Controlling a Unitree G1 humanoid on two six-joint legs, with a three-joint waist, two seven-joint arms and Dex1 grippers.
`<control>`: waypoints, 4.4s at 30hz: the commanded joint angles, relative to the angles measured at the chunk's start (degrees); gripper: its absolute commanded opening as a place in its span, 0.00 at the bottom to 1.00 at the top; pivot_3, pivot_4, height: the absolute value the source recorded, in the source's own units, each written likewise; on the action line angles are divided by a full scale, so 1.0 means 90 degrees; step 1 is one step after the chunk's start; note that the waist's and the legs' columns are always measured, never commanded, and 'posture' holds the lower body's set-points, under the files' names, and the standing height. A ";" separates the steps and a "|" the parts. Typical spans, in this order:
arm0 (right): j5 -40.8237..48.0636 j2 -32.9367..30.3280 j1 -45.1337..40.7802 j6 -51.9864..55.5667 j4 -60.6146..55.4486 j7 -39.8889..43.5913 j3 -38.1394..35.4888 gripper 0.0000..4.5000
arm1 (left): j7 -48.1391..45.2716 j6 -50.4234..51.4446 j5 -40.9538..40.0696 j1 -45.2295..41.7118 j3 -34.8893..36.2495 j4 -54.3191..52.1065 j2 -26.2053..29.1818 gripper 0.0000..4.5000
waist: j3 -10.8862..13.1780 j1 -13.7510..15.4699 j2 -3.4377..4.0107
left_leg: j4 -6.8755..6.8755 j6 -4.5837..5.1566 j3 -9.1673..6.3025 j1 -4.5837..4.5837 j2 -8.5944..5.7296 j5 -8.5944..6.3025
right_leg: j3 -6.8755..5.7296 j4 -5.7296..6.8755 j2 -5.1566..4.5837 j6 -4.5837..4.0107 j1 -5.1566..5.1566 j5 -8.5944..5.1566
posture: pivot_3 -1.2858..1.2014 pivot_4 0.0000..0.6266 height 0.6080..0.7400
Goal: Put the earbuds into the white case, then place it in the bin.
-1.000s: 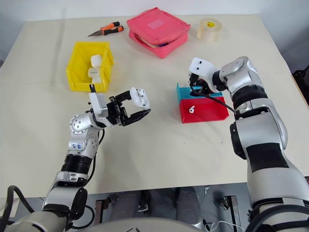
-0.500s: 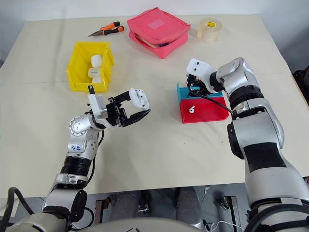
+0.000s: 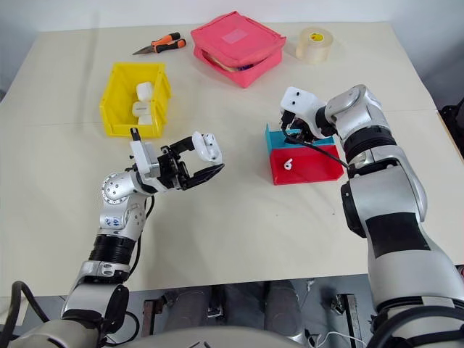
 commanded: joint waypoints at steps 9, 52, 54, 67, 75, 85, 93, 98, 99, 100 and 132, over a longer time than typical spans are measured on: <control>-0.0025 -0.0028 -0.0090 0.0054 -0.0023 0.0104 -0.0075 0.10 | 0.0033 -0.0071 -0.0019 -0.0013 0.0013 -0.0254 0.0036 0.61 | 0.0000 -0.0002 0.0000 | 0.0000 0.0000 0.0001 0.0000 0.0000 0.0000 | 0.0000 0.0000 0.0000 0.0000 0.0000 0.0000 | 0.52 0.24 1.00; 0.8555 0.0516 0.6667 0.5249 -1.2414 -0.2516 -0.4020 0.10 | -0.0907 0.0794 -0.0246 -0.0015 -0.0606 -0.0502 -0.0425 0.61 | 0.0007 0.0220 0.0011 | 0.0004 -0.0003 -0.0014 0.0003 -0.0005 0.0003 | 0.0002 -0.0002 0.0000 -0.0004 0.0007 -0.0001 | 0.52 0.24 1.00; 0.8803 0.0586 0.6804 0.5224 -1.2574 -0.2797 -0.3896 0.10 | -0.0956 0.0791 -0.0243 -0.0048 -0.0615 -0.0467 -0.0445 0.61 | 0.0007 0.0217 0.0011 | 0.0004 -0.0003 -0.0014 0.0003 -0.0005 0.0003 | 0.0003 -0.0003 0.0000 -0.0004 0.0007 -0.0001 | 0.52 0.24 1.00; 0.9089 0.0517 0.7527 0.4835 -1.2830 -0.3444 -0.3021 0.10 | -0.1144 0.0913 -0.0281 -0.0192 -0.0655 -0.0467 -0.0569 0.61 | 0.0007 0.0208 0.0011 | 0.0002 -0.0002 -0.0013 0.0003 -0.0004 0.0003 | 0.0002 -0.0004 0.0002 -0.0004 0.0007 -0.0001 | 0.52 0.24 1.00; 0.8631 0.0325 0.7905 0.4359 -1.2612 -0.3057 -0.2580 0.10 | -0.1185 0.0995 -0.0331 -0.0237 -0.0661 -0.0540 -0.0571 0.61 | 0.0007 0.0204 0.0011 | 0.0001 -0.0001 -0.0013 0.0002 -0.0004 0.0002 | 0.0002 -0.0007 0.0002 -0.0004 0.0006 -0.0001 | 0.52 0.24 1.00; 0.7854 0.0044 0.7893 0.3712 -1.1889 -0.2472 -0.2334 0.10 | -0.1317 0.1276 -0.0473 -0.0070 -0.0680 -0.0923 -0.0487 0.61 | 0.0007 0.0212 0.0011 | 0.0002 0.0000 -0.0013 0.0003 -0.0004 0.0002 | 0.0001 -0.0007 0.0002 -0.0004 0.0007 -0.0001 | 0.52 0.24 1.00; 0.7482 -0.0429 0.7934 0.3499 -1.1576 -0.2070 -0.2228 0.10 | -0.1336 0.1294 -0.0482 0.0009 -0.0648 -0.1029 -0.0390 0.61 | 0.0007 0.0218 0.0011 | 0.0002 0.0000 -0.0013 0.0003 -0.0004 0.0002 | 0.0001 -0.0007 0.0001 -0.0004 0.0008 -0.0001 | 0.52 0.24 1.00; 0.7387 -0.0528 0.7901 0.3419 -1.1520 -0.1983 -0.2179 0.10 | -0.1341 0.1231 -0.0469 0.0007 -0.0631 -0.0980 -0.0368 0.61 | 0.0007 0.0214 0.0011 | 0.0002 0.0000 -0.0013 0.0003 -0.0002 0.0002 | 0.0001 -0.0007 0.0002 -0.0004 0.0008 -0.0002 | 0.52 0.24 1.00; 0.7372 -0.0545 0.7860 0.3415 -1.1496 -0.1975 -0.2166 0.10 | -0.1346 0.1218 -0.0465 -0.0002 -0.0628 -0.0962 -0.0368 0.61 | 0.0007 0.0214 0.0011 | 0.0002 0.0000 -0.0013 0.0003 -0.0002 0.0002 | 0.0001 -0.0007 0.0002 -0.0004 0.0008 -0.0001 | 0.52 0.24 1.00; 0.7348 -0.0567 0.7807 0.3423 -1.1471 -0.1975 -0.2144 0.10 | -0.1349 0.1203 -0.0460 -0.0015 -0.0627 -0.0939 -0.0374 0.61 | 0.0007 0.0214 0.0011 | 0.0002 0.0000 -0.0013 0.0003 -0.0002 0.0002 | 0.0001 -0.0007 0.0002 -0.0004 0.0008 -0.0002 | 0.52 0.24 1.00; 0.7616 -0.1762 0.7476 0.3773 -1.1756 -0.1820 -0.3284 0.27 | -0.1304 0.0921 -0.0190 -0.0517 -0.0450 0.0070 -0.0166 0.61 | 0.0008 0.0316 0.0009 | 0.0004 0.0000 -0.0012 0.0004 -0.0002 0.0002 | 0.0001 -0.0008 0.0002 -0.0004 0.0009 -0.0001 | 0.52 0.24 1.00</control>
